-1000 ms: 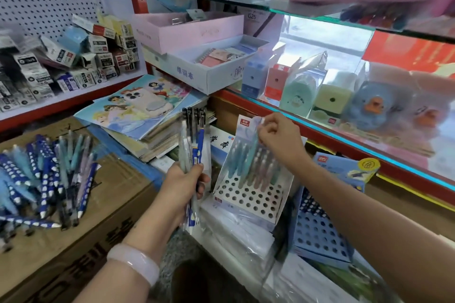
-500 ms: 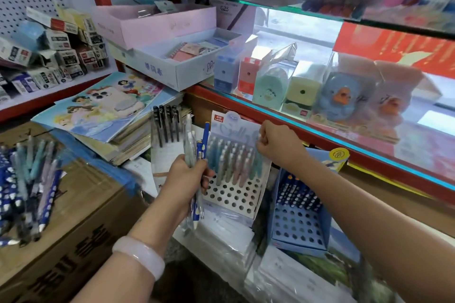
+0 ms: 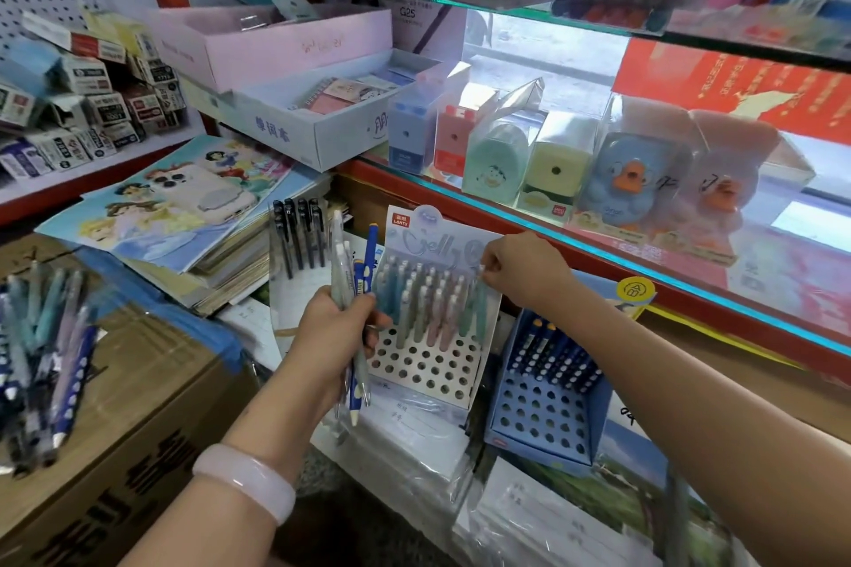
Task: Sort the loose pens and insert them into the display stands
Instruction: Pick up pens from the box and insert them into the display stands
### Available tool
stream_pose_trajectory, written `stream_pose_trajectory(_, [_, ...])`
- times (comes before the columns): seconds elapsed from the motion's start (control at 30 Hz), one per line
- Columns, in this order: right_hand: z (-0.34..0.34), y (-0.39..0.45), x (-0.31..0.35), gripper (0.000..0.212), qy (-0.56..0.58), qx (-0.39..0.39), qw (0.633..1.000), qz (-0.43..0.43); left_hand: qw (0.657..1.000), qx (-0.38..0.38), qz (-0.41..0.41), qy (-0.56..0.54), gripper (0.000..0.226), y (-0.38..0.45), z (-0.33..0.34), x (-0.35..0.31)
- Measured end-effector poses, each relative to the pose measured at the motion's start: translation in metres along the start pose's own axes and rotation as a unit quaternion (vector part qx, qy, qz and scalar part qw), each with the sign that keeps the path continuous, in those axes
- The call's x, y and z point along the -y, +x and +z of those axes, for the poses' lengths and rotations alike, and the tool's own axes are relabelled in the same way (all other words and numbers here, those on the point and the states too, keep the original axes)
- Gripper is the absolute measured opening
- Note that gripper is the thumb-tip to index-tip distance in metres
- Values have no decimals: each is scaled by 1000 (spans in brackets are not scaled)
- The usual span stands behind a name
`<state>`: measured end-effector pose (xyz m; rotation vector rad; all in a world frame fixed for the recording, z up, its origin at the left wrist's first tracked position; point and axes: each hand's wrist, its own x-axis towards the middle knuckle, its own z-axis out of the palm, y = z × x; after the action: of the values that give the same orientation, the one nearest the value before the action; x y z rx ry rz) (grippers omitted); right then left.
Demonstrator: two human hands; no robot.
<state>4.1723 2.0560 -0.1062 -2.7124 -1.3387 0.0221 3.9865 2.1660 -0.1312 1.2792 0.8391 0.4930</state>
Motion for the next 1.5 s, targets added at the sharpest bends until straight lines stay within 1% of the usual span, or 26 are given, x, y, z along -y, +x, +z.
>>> stream_pose_trajectory(0.1, [-1,-1,-1,19,-10,-12,1000,7,1000,1,-1,-4,10,-1,-2,0])
stream_pose_trajectory(0.23, [0,-3,-1,19,7,-39,999,18,1000,0,-2,-3,18,0,-4,1])
stream_pose_trajectory(0.33, [1,-5,0,19,7,-40,999,18,1000,-2,-1,0,20,-1,-5,1])
stream_pose_trajectory(0.5, [-3,-6,0,21,-55,-29,998,13,1000,1,-1,-2,20,-2,-6,1])
stream_pose_trajectory(0.67, [0,-9,-3,23,-109,-65,992,-16,1000,0,1,-2,18,-4,-5,1])
stream_pose_trajectory(0.8, [7,-14,-11,24,-49,-72,996,6,1000,4,3,-3,18,-6,-5,0])
stream_pose_trajectory(0.9, [8,-13,-13,24,-31,-69,997,11,1000,3,3,-3,16,-5,-6,0])
stream_pose_trajectory(1.07, [10,-14,-13,23,-28,-77,997,15,1000,2,5,2,17,-6,-6,0])
stream_pose_trajectory(1.17, [12,-15,-14,22,-7,-86,996,19,1000,2,6,7,18,-5,-6,1])
stream_pose_trajectory(1.5, [11,-14,-14,21,-10,-83,996,20,1000,6,7,9,18,-6,-6,1])
